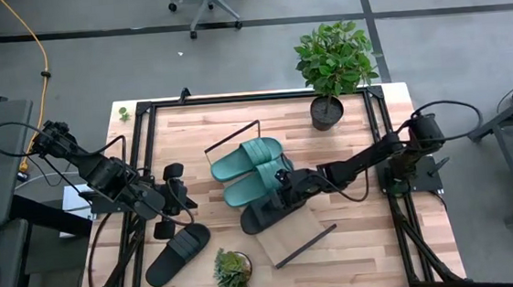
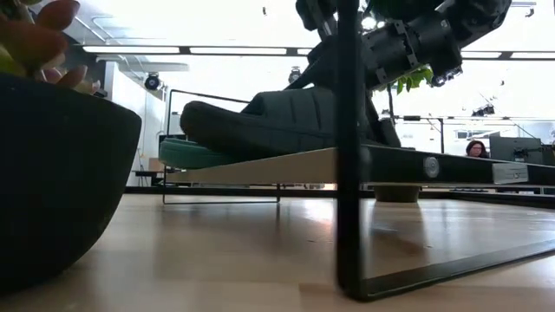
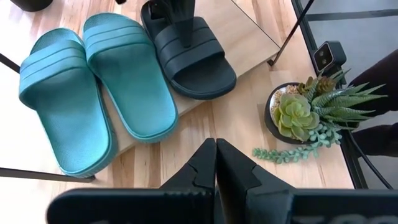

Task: Pick and place slides into the shelf
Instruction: Put the right black slide on the shelf

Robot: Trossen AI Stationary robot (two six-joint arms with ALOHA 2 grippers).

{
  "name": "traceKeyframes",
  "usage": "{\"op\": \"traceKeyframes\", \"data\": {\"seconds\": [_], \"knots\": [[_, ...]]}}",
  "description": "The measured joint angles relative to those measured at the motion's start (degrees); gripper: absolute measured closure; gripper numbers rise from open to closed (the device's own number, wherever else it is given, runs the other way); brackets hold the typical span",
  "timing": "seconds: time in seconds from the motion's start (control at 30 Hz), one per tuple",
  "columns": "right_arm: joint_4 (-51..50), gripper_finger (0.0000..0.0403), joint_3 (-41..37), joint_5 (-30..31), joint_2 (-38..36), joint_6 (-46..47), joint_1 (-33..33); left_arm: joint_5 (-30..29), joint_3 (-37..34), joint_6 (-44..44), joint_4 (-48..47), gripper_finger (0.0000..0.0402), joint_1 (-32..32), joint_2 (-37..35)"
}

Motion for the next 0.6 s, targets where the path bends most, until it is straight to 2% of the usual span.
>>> {"op": "traceKeyframes", "data": {"seconds": [0.2,0.6], "knots": [[4.90,0.0403,0.08,-0.12,1.61,0.98,0.00,-0.02,0.00,-0.03,0.03,0.0401,0.00,0.00],[5.19,0.0403,0.03,-0.22,1.68,0.87,0.00,-0.17,0.00,0.00,-0.01,0.0401,0.00,0.00]]}}
